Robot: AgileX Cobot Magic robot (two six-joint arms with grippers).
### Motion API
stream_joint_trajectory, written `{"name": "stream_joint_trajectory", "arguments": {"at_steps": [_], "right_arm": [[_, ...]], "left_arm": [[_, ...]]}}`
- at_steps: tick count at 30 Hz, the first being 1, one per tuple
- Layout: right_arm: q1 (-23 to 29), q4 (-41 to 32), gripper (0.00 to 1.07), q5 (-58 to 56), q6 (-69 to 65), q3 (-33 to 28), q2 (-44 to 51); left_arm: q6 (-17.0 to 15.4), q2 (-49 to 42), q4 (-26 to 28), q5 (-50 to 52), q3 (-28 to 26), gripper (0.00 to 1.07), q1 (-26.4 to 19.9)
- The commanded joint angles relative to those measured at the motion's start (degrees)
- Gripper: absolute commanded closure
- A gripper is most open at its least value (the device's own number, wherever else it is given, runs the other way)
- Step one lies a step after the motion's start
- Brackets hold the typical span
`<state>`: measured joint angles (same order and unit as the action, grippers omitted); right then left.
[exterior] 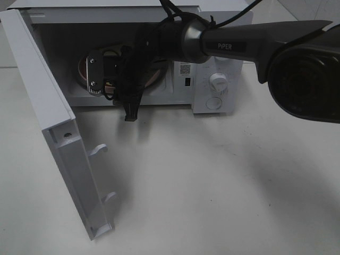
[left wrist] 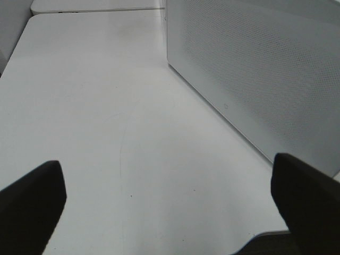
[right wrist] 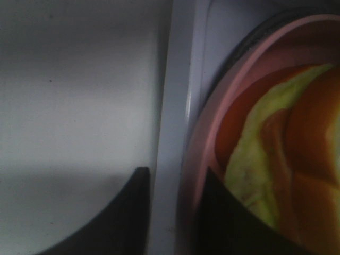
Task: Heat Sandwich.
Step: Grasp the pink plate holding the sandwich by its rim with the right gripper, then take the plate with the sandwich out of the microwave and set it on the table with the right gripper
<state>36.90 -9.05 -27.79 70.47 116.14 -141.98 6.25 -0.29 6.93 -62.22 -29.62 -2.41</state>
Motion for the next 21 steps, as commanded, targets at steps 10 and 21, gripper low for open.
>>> {"name": "stream_joint_trajectory", "arguments": {"at_steps": [10, 21], "right_arm": [[-0.06, 0.06, 1.07, -8.19, 4.58, -0.29, 0.69], [-0.06, 1.43, 1.07, -12.32, 8.59, -2.12, 4.47]], "left_arm": [[0.11, -0.92, 0.29, 0.52, 0.0, 0.09, 0.06], [0.11, -0.92, 0.29, 0.52, 0.0, 0.09, 0.06]]}}
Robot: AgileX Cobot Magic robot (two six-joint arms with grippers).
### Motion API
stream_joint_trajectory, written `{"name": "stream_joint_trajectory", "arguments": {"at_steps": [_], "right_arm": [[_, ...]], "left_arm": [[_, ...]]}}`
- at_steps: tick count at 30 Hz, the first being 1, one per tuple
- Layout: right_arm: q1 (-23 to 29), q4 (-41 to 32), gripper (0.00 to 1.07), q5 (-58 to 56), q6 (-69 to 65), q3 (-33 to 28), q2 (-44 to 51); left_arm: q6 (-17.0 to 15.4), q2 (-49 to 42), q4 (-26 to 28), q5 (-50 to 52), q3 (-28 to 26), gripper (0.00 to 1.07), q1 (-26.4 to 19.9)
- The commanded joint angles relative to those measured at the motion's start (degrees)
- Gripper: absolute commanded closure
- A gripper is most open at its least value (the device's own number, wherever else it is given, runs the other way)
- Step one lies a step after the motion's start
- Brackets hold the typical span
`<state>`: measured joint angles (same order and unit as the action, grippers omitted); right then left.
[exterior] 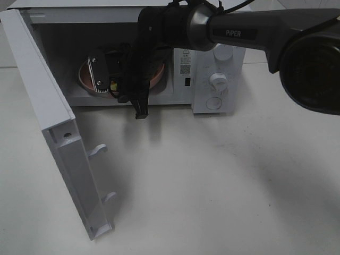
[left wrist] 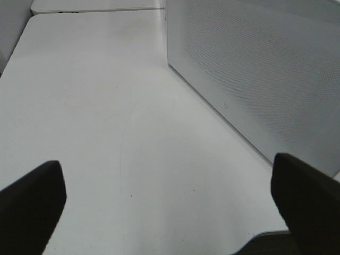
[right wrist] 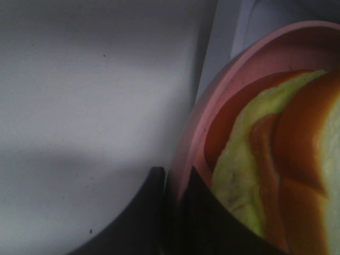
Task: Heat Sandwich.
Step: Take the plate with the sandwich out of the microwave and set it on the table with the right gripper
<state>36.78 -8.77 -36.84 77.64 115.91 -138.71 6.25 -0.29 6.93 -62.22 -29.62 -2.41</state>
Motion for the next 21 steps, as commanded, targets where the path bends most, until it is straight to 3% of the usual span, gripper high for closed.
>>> {"name": "stream_joint_trajectory", "arguments": {"at_steps": [1, 21], "right_arm": [[0.06, 1.15, 1.07, -3.27, 1.43, -1.89, 1.2], [-2.46, 0.29, 1.07, 7.62, 14.38, -26.18, 19.08]], "left_arm": [[0.11, -0.92, 0.29, 0.52, 0.0, 0.09, 0.06], [0.11, -0.92, 0.29, 0.52, 0.0, 0.09, 0.06]]}}
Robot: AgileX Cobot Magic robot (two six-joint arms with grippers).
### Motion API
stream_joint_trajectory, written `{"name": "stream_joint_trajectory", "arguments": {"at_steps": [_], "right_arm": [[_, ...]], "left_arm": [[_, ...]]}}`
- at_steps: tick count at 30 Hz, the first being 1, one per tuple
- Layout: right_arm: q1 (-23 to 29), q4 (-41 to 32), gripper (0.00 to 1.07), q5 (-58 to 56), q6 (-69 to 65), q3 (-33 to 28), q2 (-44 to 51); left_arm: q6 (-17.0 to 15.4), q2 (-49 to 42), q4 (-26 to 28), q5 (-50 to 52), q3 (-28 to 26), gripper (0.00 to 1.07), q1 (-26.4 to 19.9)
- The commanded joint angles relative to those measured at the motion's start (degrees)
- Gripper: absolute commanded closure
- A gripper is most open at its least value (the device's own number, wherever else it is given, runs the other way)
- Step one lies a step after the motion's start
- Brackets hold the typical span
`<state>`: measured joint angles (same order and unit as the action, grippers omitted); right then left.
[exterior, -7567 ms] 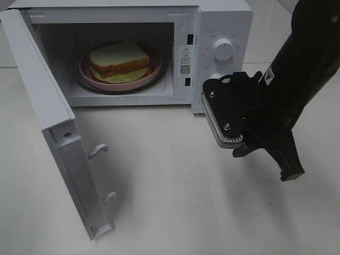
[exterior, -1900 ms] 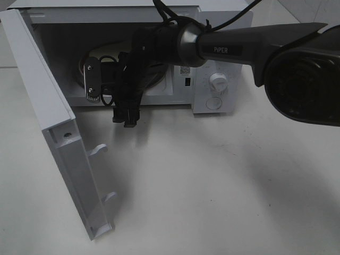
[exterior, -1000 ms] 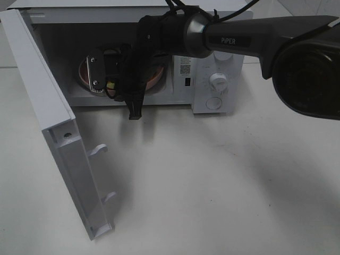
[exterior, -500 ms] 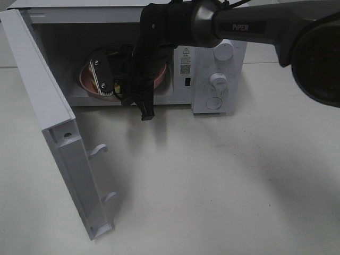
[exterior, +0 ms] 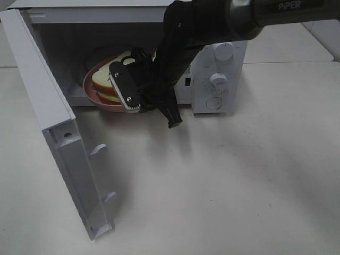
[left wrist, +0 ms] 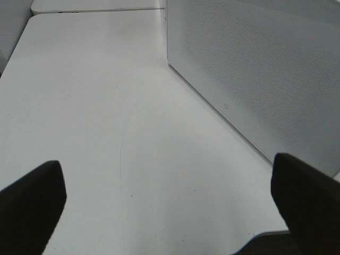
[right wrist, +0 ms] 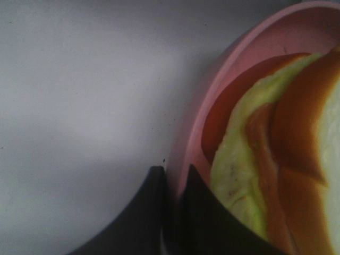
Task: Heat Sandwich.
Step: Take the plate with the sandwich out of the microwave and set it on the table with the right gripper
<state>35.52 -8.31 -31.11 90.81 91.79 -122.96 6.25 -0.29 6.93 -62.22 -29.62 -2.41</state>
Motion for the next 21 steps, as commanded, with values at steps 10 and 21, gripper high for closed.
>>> {"name": "stream_joint_trajectory", "arguments": {"at_steps": [10, 21], "right_arm": [[-1.15, -5.1, 1.07, 4.24, 8.42, -11.86, 10.6], [-0.29, -9.22, 1.07, 6.93, 11.34, -21.14, 18.28]], "left_arm": [[0.11, -0.92, 0.29, 0.52, 0.0, 0.09, 0.06], [0.11, -0.92, 0.29, 0.52, 0.0, 0.09, 0.06]]}}
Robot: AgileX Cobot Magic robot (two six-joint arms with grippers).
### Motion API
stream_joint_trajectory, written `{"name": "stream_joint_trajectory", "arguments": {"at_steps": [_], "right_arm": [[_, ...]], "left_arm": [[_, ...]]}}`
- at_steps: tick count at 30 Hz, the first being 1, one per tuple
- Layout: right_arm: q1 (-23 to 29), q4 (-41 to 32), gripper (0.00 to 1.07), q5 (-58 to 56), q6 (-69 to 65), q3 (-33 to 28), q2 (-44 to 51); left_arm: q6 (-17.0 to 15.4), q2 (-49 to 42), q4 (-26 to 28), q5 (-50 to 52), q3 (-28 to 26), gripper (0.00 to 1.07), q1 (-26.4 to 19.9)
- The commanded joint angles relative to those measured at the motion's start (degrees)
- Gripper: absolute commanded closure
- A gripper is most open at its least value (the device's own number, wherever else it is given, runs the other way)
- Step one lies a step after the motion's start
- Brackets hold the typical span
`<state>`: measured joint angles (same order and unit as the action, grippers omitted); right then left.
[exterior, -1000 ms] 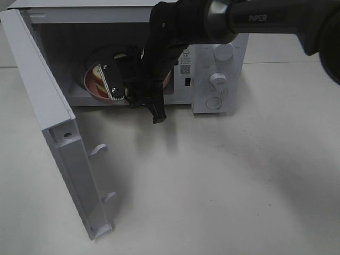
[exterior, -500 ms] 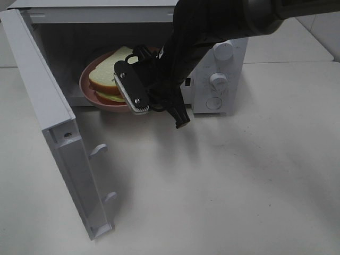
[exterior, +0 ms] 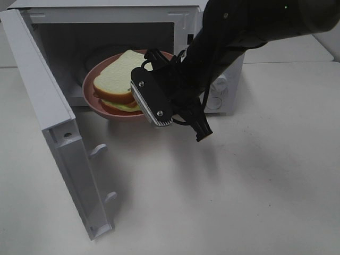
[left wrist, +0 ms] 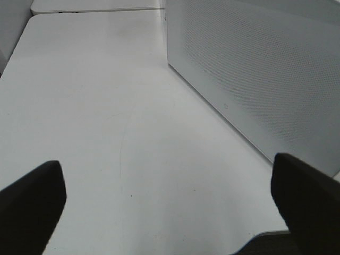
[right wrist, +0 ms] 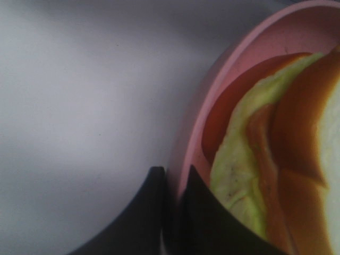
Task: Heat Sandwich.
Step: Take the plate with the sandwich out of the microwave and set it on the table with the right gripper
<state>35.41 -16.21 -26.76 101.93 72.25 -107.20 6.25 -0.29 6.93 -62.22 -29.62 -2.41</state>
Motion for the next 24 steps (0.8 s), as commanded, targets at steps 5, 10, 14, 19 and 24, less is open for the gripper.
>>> {"name": "stream_joint_trajectory", "arguments": {"at_steps": [5, 10, 14, 19, 24], "right_arm": [[0.29, -2.46, 1.07, 2.92, 0.23, -5.21, 5.84], [0.29, -2.46, 1.07, 3.72, 0.23, -9.51, 9.28], [0.29, -2.46, 1.07, 4.58, 0.23, -13.12, 11.92], [0.29, -2.46, 1.07, 4.81, 0.23, -16.79, 15.13], [0.29, -2.46, 1.07, 4.76, -0.57, -20.28, 18.28]], "left_arm": [[0.11, -0.92, 0.29, 0.52, 0.0, 0.09, 0.06], [0.11, -0.92, 0.29, 0.52, 0.0, 0.09, 0.06], [0.11, -0.92, 0.34, 0.52, 0.0, 0.09, 0.06], [0.11, -0.92, 0.34, 0.52, 0.0, 0.09, 0.06], [0.11, -0.92, 0.34, 0.52, 0.0, 0.09, 0.06]]}}
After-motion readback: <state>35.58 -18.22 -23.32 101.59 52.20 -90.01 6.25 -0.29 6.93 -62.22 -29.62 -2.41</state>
